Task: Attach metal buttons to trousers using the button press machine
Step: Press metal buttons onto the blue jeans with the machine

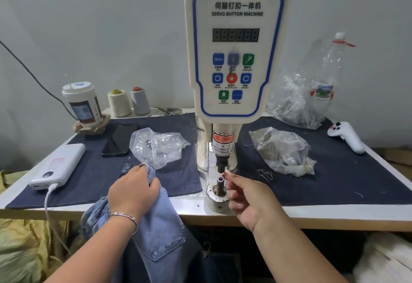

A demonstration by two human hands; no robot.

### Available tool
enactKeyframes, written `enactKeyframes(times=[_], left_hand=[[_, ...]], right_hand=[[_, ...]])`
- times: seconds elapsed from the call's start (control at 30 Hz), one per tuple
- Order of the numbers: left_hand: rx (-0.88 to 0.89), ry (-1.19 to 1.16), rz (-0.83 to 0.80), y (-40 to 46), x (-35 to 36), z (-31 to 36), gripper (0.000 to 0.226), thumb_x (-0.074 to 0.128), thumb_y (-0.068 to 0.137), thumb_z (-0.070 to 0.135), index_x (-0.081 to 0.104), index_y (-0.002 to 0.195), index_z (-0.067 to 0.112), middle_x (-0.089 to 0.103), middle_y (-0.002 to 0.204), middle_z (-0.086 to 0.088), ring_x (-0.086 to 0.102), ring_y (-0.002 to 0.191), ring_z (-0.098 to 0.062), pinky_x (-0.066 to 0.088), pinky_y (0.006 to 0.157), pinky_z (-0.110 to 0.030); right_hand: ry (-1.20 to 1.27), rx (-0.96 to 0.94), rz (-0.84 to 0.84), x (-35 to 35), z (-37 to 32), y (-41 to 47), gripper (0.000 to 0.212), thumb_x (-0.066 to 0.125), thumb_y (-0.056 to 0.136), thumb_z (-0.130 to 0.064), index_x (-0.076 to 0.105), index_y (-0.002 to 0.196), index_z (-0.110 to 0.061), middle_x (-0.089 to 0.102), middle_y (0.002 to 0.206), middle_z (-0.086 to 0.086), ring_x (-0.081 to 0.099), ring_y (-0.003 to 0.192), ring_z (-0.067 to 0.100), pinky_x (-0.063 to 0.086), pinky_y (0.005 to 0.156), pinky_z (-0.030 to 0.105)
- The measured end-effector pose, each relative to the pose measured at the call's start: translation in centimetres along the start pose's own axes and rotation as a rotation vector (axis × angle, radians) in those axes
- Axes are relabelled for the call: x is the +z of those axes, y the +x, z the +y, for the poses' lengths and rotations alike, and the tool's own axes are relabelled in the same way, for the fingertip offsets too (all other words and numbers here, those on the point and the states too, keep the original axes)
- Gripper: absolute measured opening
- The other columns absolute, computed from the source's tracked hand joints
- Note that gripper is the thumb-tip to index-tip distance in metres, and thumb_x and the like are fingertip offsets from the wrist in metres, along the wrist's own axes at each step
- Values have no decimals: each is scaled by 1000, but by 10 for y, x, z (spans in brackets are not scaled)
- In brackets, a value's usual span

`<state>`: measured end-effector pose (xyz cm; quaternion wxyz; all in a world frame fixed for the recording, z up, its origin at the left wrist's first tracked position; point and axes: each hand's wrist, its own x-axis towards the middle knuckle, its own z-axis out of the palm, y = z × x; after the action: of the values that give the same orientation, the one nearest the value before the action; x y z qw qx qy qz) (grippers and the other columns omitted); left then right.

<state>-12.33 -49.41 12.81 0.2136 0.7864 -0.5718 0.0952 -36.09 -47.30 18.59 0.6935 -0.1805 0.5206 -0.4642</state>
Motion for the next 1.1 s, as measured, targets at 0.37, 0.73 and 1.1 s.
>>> enactKeyframes(times=[0.37,0.73,1.1], left_hand=[[13,5,3,0,2,-2,20,52,91,30,46,74,21,56,78,3,47,62,-20,27,51,-27],[19,-19,7,0,5,-3,27,55,88,27,39,67,22,43,67,7,43,56,-20,23,49,-27],[33,-19,-4,2,7,-5,28,52,88,28,35,67,23,45,68,6,45,58,-21,24,50,-27]], right_hand=[[313,259,-130,9,-5,1,17,55,95,-9,58,80,-3,54,44,1,46,28,7,22,25,11],[544,279,-159,6,-1,-15,13,56,93,-10,60,85,1,58,52,4,45,29,8,26,26,12],[502,210,-196,6,1,-20,17,51,87,-4,61,98,5,44,50,1,36,29,7,25,28,14]])
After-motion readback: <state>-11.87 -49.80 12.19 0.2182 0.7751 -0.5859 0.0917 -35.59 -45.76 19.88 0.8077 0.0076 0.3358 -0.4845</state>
